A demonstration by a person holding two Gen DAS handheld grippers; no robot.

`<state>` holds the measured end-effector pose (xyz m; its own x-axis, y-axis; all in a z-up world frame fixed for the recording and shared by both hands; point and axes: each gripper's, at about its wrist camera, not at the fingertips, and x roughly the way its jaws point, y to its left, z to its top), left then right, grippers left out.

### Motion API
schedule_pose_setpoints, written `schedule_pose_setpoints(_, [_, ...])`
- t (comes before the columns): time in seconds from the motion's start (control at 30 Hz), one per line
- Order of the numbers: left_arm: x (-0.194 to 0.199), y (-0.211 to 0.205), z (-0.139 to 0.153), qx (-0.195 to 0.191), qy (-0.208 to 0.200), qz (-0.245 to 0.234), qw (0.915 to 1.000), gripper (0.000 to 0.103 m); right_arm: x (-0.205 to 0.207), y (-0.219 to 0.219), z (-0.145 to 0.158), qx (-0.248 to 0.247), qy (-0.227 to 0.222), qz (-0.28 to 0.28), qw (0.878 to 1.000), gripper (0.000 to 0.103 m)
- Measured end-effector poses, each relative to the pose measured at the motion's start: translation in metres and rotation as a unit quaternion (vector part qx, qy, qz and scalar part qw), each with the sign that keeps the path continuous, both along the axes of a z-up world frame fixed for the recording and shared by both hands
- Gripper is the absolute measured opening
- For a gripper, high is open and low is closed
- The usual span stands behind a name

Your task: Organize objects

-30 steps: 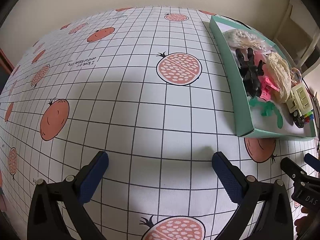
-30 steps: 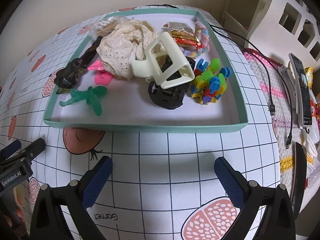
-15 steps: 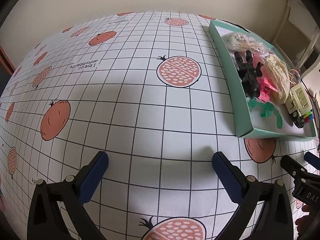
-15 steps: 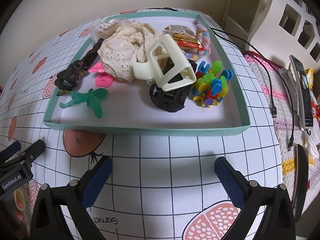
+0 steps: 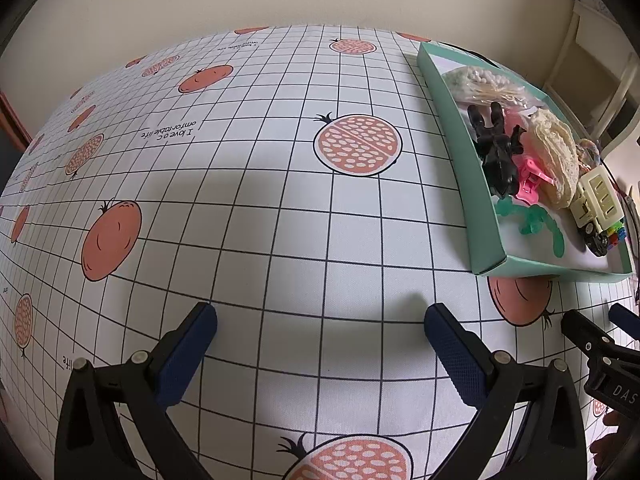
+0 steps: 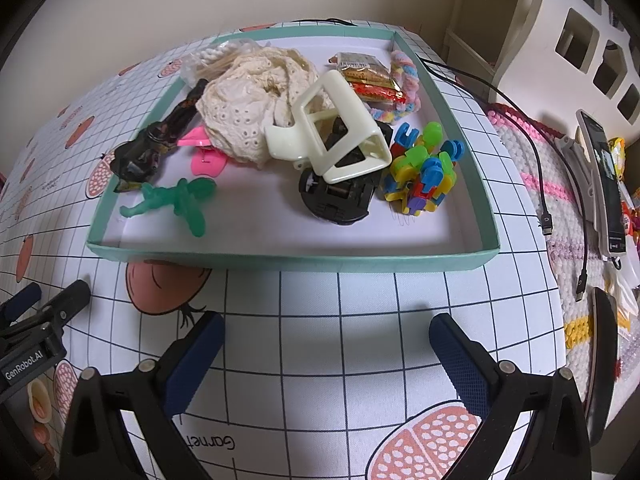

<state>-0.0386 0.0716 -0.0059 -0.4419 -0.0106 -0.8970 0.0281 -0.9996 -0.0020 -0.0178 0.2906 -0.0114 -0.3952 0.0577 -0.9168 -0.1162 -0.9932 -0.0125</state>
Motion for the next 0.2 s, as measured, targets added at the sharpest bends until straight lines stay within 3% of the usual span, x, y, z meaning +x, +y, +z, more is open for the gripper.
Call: schedule_pose_setpoints(0.2, [-0.0001, 0.0, 0.0006, 0.0, -0.004, 0.001, 1.0, 0.103, 0.0014, -0.0012, 0.0002, 0.0, 0.0, 0.0, 1.0, 0.103])
